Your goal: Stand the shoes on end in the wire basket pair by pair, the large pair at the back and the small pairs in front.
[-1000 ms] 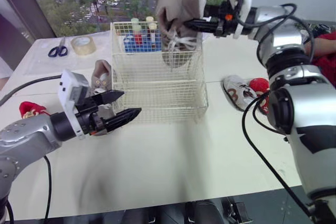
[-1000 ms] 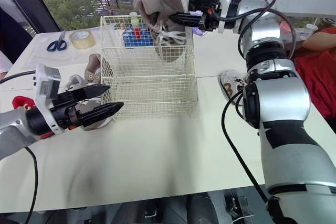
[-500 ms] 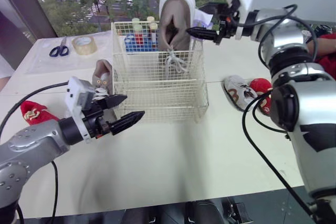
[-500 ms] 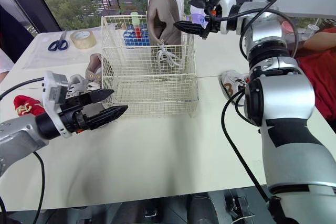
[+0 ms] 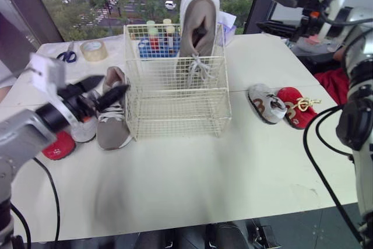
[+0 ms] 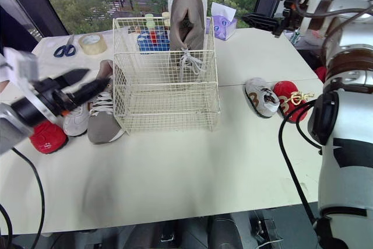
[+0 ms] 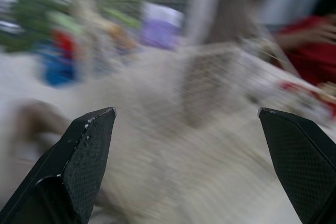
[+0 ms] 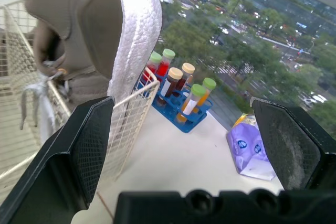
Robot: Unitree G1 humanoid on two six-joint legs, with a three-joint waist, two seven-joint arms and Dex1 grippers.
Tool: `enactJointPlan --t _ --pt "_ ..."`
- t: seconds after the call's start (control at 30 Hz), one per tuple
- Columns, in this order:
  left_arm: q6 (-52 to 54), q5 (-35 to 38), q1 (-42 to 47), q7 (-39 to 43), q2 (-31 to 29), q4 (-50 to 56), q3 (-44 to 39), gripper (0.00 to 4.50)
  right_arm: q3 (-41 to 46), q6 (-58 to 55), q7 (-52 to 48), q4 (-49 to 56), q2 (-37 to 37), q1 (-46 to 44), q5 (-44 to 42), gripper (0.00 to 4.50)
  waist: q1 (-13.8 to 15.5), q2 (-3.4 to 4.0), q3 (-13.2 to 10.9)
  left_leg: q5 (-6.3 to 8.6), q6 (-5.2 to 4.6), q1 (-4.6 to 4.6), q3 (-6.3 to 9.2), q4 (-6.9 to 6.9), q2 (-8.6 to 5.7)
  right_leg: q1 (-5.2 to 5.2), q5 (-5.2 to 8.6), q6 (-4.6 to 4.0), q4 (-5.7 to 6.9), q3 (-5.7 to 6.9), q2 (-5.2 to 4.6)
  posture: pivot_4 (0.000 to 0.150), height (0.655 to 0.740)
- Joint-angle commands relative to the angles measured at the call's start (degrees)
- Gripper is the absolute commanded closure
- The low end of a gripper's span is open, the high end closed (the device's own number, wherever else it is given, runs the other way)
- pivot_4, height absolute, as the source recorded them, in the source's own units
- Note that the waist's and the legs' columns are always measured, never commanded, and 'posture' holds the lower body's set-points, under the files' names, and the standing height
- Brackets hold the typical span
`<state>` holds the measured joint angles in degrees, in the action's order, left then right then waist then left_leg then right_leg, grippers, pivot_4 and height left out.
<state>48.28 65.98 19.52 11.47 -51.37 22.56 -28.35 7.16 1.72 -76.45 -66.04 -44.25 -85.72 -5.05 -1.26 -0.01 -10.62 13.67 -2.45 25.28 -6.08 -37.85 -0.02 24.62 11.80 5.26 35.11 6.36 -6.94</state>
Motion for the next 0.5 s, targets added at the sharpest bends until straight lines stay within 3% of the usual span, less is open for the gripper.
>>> enactJointPlan --t 0.03,0.13,0.23,0.33,0.5 --pt "3.56 -3.05 4.49 -2.02 -3.27 -6.5 1.09 0.0 -0.05 -16.52 -7.81 22.75 -0.7 6.35 -8.5 0.02 0.04 -0.01 0.01 -0.01 -0.01 -0.02 -0.01 0.0 0.02 -0.01 0.0 0.0 0.03 0.0 0.01 0.15 0.74" --pt "6.23 -10.66 9.23 -1.44 -5.63 -14.08 8.58 0.0 -1.81 -37.75 -7.61 50.53 -1.51 18.04 -19.06 0.02 0.48 0.0 0.03 -0.02 -0.01 -0.02 0.04 -0.02 0.07 -0.06 0.0 0.01 0.06 0.05 0.04 0.15 0.74" --pt "9.3 -16.41 18.51 0.44 -5.37 -23.05 15.96 0.0 -2.37 -51.02 -3.76 71.81 -2.47 27.68 -27.49 0.02 1.21 0.0 0.04 -0.02 -0.02 0.02 0.08 -0.06 0.05 -0.06 0.0 0.02 0.08 0.12 0.02 0.15 0.74" --pt "12.07 -22.55 27.6 4.53 -5.32 -31.29 23.2 0.0 -1.35 -58.38 0.99 83.23 -2.83 32.57 -33.23 0.02 2.01 -0.09 0.04 0.03 -0.01 0.08 0.09 -0.18 0.01 -0.03 -0.01 0.02 0.07 0.13 0.01 0.15 0.74" --pt "12.64 -31.89 41.64 15.39 -2.6 -47.14 33.04 0.0 -0.44 -62.89 6.95 93.56 -6.85 36.54 -36.57 0.02 2.18 -0.17 0.08 0.16 0.03 0.12 0.09 -0.2 -0.11 -0.03 -0.01 0.02 -0.05 0.14 -0.12 0.15 0.74"
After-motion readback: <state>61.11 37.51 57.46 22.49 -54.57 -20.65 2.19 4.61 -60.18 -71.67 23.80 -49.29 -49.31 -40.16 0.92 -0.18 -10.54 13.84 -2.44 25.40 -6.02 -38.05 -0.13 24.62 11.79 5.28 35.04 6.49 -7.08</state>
